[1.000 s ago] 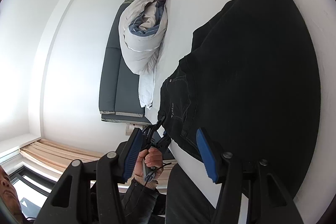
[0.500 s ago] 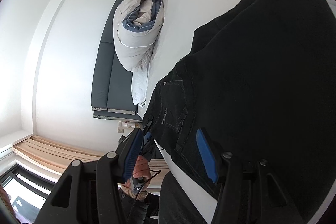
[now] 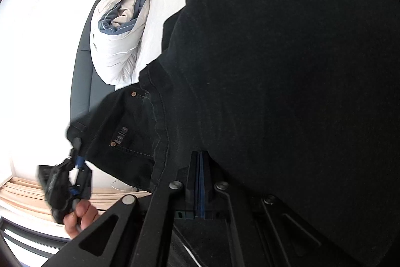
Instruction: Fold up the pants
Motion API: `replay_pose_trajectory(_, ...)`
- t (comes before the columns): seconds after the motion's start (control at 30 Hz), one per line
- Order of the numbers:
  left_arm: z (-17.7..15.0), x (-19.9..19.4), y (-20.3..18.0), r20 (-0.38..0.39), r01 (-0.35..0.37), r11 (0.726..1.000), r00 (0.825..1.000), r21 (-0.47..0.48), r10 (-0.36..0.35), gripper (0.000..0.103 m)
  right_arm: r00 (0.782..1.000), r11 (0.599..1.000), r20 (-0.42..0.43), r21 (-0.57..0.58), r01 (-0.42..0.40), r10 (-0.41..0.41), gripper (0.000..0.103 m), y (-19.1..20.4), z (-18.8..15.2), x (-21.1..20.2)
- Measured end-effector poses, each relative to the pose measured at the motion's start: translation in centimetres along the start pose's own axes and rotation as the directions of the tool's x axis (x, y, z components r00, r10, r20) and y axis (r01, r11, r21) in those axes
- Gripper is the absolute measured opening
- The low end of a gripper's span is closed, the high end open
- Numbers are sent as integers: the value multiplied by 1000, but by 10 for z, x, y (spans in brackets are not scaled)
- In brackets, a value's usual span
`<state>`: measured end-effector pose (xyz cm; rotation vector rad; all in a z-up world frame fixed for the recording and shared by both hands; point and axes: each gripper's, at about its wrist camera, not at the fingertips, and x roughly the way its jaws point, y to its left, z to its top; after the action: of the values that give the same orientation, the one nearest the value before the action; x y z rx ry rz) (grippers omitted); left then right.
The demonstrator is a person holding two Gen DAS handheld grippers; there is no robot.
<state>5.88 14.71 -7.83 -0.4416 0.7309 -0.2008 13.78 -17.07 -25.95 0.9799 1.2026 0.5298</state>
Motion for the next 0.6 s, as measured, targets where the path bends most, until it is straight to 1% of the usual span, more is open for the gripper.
replay_pose_trajectory(0.03, -6, 2, -22, -9, -3, 998, 1000, 71, 3, 10, 1000, 1000, 9, 2, -13, 13, 11, 2, 0, -5)
replay_pose_trajectory(0.07, -15, 6, -46, -21, 0, 989, 1000, 150, 3, 10, 999, 999, 26, 0, -43, 43, 34, 5, -1, -13)
replay_pose_trajectory(0.1, -24, 9, -64, -32, 4, 978, 999, 211, 3, 10, 995, 996, 53, -10, -85, 85, 60, 9, -1, -24)
replay_pose_trajectory(0.13, -34, 13, -79, -44, 9, 967, 999, 255, 2, 10, 990, 994, 87, -20, -107, 109, 71, 14, -1, -35)
replay_pose_trajectory(0.17, -46, 19, -95, -66, 21, 955, 998, 294, -1, 10, 985, 993, 120, -32, -118, 121, 87, 18, 0, -47)
replay_pose_trajectory(0.2, -58, 23, -103, -84, 31, 950, 996, 310, -6, 10, 980, 990, 147, -46, -133, 138, 94, 21, 2, -60)
replay_pose_trajectory(0.27, -79, 33, -119, -124, 50, 939, 992, 341, -7, 9, 969, 982, 164, -62, -176, 184, 94, 24, 9, -82)
replay_pose_trajectory(0.33, -98, 41, -134, -150, 53, 921, 989, 386, 6, 9, 959, 974, 170, -59, -219, 226, 94, 23, 17, -102)
replay_pose_trajectory(0.37, -107, 43, -142, -156, 51, 907, 988, 419, 16, 9, 958, 974, 176, -66, -217, 226, 94, 23, 19, -110)
replay_pose_trajectory(0.4, -116, 47, -151, -163, 52, 890, 986, 454, 25, 9, 961, 978, 182, -75, -196, 207, 96, 23, 22, -117)
replay_pose_trajectory(0.47, -135, 52, -168, -175, 57, 851, 984, 522, 42, 9, 970, 984, 169, -73, -162, 172, 98, 21, 21, -120)
replay_pose_trajectory(0.5, -145, 56, -179, -175, 53, 824, 983, 565, 56, 9, 973, 984, 151, -59, -167, 174, 98, 17, 22, -119)
replay_pose_trajectory(0.53, -158, 58, -190, -168, 44, 783, 983, 620, 78, 9, 975, 984, 134, -40, -175, 178, 98, 12, 23, -116)
replay_pose_trajectory(0.57, -165, 63, -197, -158, 34, 752, 983, 658, 94, 9, 977, 985, 123, -21, -173, 174, 98, 6, 24, -114)
replay_pose_trajectory(0.6, -167, 69, -201, -148, 26, 732, 984, 681, 103, 9, 980, 986, 116, 0, -164, 163, 98, 0, 25, -112)
